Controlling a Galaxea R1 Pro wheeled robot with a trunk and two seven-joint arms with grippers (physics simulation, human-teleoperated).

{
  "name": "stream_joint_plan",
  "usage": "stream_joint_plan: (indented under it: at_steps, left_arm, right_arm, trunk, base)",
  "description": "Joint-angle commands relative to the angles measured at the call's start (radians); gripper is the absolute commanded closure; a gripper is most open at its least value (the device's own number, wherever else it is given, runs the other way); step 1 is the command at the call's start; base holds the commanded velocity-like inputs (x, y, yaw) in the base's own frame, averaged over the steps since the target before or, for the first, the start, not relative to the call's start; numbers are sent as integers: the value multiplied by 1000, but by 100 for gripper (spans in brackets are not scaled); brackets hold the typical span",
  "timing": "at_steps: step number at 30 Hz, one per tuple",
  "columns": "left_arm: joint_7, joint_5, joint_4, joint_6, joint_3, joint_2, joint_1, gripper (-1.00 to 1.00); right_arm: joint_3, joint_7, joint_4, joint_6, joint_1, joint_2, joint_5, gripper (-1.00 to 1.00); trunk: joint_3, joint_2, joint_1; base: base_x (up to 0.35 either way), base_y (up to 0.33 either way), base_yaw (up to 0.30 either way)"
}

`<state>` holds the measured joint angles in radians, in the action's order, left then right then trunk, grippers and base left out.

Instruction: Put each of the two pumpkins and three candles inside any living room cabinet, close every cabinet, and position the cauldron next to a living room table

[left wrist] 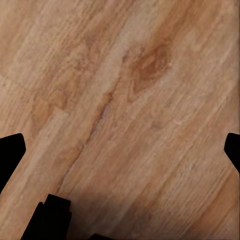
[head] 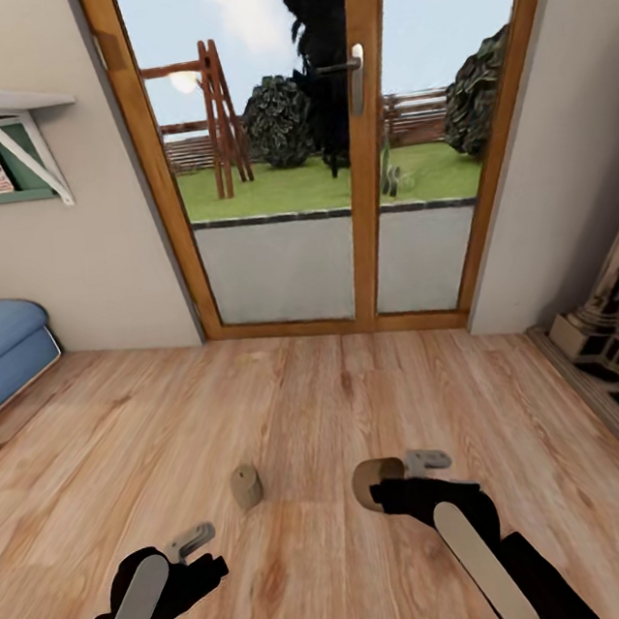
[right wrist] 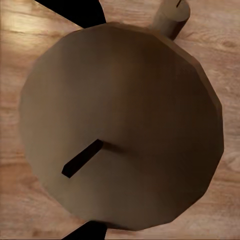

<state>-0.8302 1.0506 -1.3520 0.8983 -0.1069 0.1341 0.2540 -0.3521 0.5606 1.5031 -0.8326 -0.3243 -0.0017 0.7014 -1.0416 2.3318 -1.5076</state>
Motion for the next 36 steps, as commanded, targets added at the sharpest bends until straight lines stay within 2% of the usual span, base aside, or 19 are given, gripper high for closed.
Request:
stream_joint_plan:
  at_steps: [1, 8, 19, 36]
  left_arm:
    - [-10, 9, -1, 0, -2, 1, 1, -100]
    - [-10, 9, -1, 1, -2, 1, 1, -100]
    - [-10, 10, -1, 0, -1, 1, 1, -100]
    - [-10, 11, -1, 1, -1, 1, 1, -100]
  right_arm:
    - [-1, 9, 32, -13, 19, 0, 3, 100]
    - [-5, 7, 68, -32, 40, 5, 3, 100]
    - [-8, 7, 67, -34, 41, 9, 3, 100]
    - [-8, 7, 65, -34, 41, 9, 3, 100]
  trunk:
    - [-1, 0, 0]
    - [-1, 0, 0]
    - [-1, 0, 0]
    - [-1, 0, 0]
  base:
    - [346, 0, 0]
    - [346, 0, 0]
    - [346, 1, 0]
    - [346, 77, 0]
